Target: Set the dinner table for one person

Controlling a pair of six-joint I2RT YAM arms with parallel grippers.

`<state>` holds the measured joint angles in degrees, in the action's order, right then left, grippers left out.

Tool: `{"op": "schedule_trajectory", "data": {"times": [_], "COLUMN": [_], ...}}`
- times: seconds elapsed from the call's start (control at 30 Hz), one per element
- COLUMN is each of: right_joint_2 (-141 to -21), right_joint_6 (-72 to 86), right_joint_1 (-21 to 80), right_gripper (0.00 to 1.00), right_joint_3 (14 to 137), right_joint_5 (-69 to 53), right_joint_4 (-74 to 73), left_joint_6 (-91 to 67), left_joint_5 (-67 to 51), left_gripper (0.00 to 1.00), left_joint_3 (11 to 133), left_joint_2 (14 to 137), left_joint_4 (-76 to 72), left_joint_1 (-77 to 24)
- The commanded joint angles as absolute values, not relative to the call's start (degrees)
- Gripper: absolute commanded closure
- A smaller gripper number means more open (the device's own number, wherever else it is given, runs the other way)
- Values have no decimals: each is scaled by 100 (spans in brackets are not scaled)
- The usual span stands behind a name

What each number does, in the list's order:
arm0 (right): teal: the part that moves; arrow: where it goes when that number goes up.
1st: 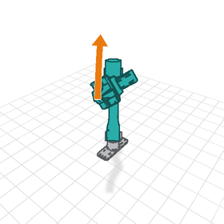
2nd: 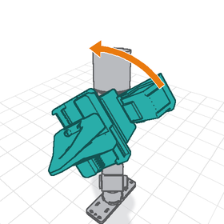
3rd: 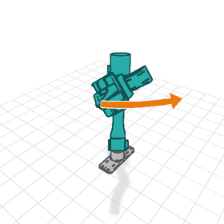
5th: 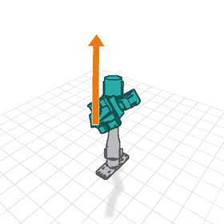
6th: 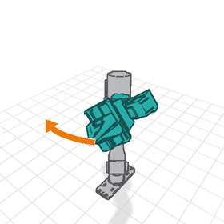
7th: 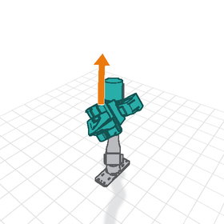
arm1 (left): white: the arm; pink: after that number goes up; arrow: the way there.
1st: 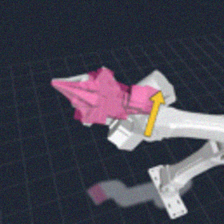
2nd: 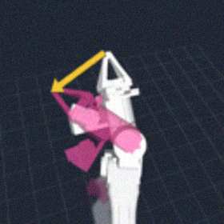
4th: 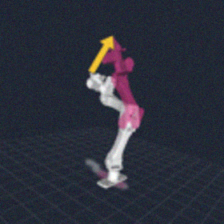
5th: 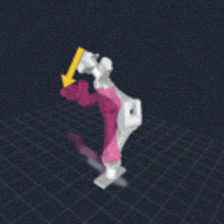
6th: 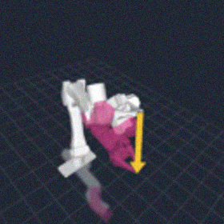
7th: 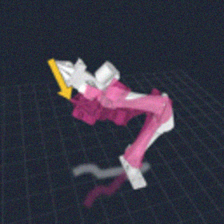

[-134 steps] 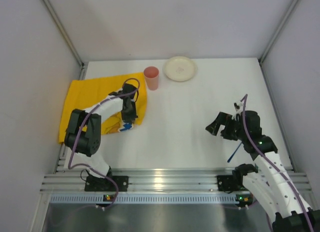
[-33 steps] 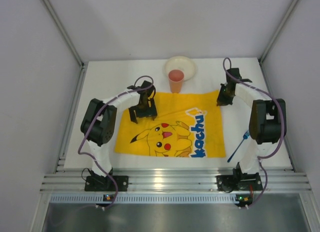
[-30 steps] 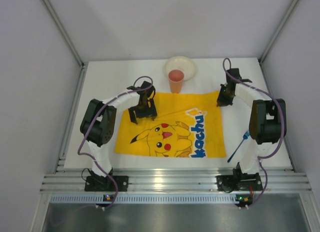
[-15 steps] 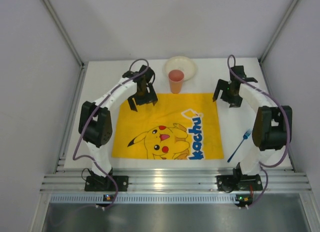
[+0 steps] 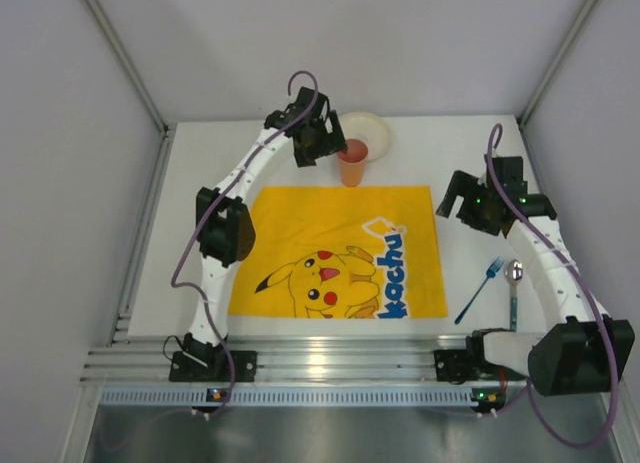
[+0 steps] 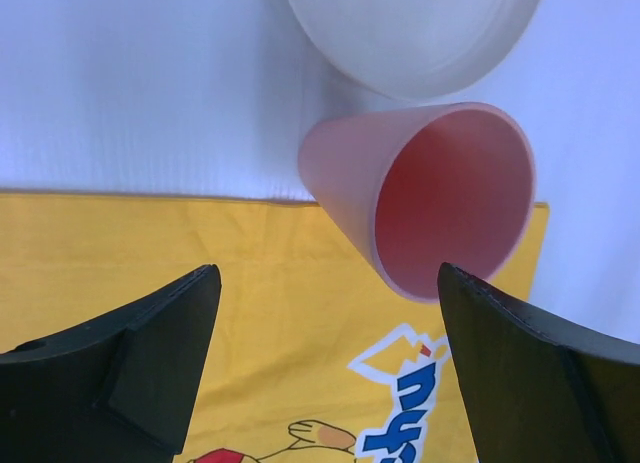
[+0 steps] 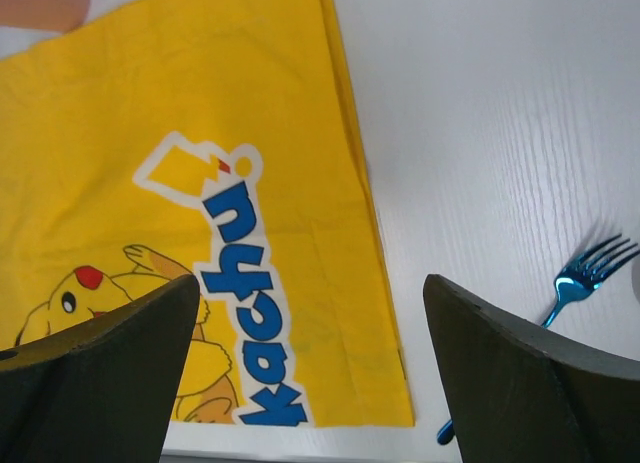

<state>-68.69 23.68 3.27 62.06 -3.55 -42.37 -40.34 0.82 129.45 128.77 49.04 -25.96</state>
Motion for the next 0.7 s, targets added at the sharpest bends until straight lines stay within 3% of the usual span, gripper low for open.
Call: {"op": "schedule_trajectory", "data": {"times": [0.0, 0.17, 0.23, 0.33, 0.4, 0.47, 0.67], "right_joint_2": [-6575, -6215, -6153, -6161, -6222, -6301, -6880], "right_joint_6": [2435, 2408, 2373, 2338, 2312, 2285, 2399], "right_joint_1": [352, 352, 351, 351, 352, 369, 632], "right_gripper": [6, 6, 7, 7, 8, 9, 9], "right_joint_3": [5880, 5669, 5643, 5660, 5713, 5923, 7056], "right_joint_5": [-352, -273, -246, -299, -351, -421, -1009], "right_joint_4": [-4596, -4711, -4737, -4764, -4781, -4781, -4641], "left_joint_6": [-3990, -3929, -3885, -3832, -3815, -3710, -3059], "left_joint_5": [-185, -88, -123, -237, -263, -246, -614], "left_gripper": [5, 13, 34, 80, 95, 100, 100], "left_joint_3": [13174, 13438, 13430, 13535, 13666, 13702, 13729], "left_joint_2": [13165, 13561, 13658, 13746, 13755, 13642, 13184], "left_joint_4": [4368, 4412, 4290, 4201, 4210, 4227, 4498], "left_joint_1": [-2593, -2593, -2593, -2593, -2601, -2628, -2979]}}
